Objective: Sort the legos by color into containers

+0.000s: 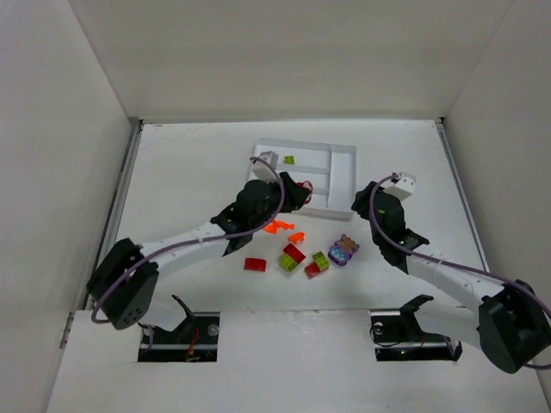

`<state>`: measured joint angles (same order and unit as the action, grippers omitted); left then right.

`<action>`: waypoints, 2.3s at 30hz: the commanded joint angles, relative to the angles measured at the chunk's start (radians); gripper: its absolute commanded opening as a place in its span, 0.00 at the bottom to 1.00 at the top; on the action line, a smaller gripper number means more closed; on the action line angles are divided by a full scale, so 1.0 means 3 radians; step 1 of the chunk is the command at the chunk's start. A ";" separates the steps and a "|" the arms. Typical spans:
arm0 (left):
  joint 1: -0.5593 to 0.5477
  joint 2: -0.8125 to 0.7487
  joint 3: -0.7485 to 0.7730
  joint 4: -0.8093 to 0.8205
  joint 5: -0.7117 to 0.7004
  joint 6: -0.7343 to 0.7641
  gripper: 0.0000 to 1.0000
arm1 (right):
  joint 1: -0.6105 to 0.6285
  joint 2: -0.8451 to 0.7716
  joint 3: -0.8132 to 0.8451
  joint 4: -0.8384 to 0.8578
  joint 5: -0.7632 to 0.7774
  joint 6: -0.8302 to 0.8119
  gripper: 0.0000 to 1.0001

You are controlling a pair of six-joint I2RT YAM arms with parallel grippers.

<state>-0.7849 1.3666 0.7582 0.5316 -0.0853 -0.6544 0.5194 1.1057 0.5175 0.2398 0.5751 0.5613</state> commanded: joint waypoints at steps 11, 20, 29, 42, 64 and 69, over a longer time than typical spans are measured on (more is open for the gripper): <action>-0.0229 0.1814 0.2017 -0.0555 -0.0283 0.0249 0.26 | -0.0445 -0.0526 -0.0380 0.0157 -0.0004 0.0700 0.61; -0.0142 0.2756 0.3198 -0.0744 -0.0309 0.0253 0.30 | -0.0497 -0.0653 -0.0452 0.0218 -0.0148 0.0721 0.61; -0.0076 0.3012 0.3711 -0.0933 -0.0396 0.0366 0.69 | -0.0512 -0.0700 -0.0498 0.0295 -0.0173 0.0701 0.66; 0.0307 0.1056 0.1275 -0.0397 -0.0360 0.0269 0.40 | 0.0489 0.0174 0.0120 0.0433 -0.0531 -0.0188 0.35; 0.0747 -0.1948 -0.1540 -0.1035 -0.0314 -0.0084 0.43 | 0.1840 0.0906 0.0658 -0.0549 -0.0741 -0.0424 0.79; 0.0696 -0.1927 -0.1540 -0.1092 -0.0232 -0.0053 0.45 | 0.1876 0.1075 0.0780 -0.0574 -0.0705 -0.0378 0.74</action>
<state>-0.5686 0.7948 0.3031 0.2150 -0.1761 -0.6701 1.0691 1.4094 0.6922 0.0711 0.3538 0.4282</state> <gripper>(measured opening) 0.444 0.760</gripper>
